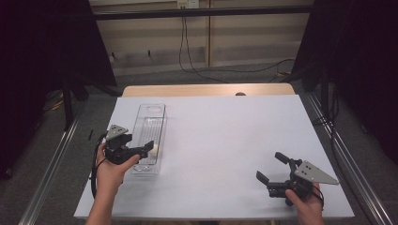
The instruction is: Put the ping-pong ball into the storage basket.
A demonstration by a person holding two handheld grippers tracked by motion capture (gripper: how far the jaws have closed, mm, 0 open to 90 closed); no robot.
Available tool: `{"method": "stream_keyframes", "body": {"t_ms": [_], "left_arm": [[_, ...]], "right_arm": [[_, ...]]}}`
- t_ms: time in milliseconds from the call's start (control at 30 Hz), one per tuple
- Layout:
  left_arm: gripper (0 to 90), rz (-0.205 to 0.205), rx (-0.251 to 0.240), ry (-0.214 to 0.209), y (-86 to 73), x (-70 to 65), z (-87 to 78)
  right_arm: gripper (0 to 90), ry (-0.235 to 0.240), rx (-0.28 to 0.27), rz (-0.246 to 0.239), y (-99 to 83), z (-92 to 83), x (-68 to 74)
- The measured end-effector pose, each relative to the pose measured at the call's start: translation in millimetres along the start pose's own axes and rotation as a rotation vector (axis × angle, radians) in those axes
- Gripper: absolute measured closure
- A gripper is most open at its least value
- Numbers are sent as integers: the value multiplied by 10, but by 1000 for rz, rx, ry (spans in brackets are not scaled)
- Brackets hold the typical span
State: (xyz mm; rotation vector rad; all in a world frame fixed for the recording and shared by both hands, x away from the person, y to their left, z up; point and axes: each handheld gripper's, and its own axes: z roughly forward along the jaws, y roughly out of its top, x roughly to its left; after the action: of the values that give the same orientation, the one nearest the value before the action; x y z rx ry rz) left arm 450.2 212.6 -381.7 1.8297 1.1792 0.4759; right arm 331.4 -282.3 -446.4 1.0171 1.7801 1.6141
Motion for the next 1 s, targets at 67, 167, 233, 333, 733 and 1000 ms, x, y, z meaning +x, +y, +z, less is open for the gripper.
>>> {"method": "stream_keyframes", "body": {"t_ms": [67, 167, 233, 333, 733, 1000], "left_arm": [[89, -3, -8, 3, -15, -4, -4], [86, -2, -24, 0, -32, -13, -19], [83, -5, -37, 4, -41, -24, -34], [73, -3, -48, -2, -50, -38, -51], [44, 12, -82, -22, -126, -85, -86], [32, 29, -107, -39, -197, -102, -123]], "right_arm": [[8, 1, 1, 0, 0, 0, 2], [8, 2, 3, 1, 0, 1, 9], [8, 1, 2, 3, -1, 3, 9], [8, 1, 1, -2, 0, -2, 1], [8, 1, 0, 7, 4, 0, 14], [8, -2, 2, 6, 4, 2, 17]]}}
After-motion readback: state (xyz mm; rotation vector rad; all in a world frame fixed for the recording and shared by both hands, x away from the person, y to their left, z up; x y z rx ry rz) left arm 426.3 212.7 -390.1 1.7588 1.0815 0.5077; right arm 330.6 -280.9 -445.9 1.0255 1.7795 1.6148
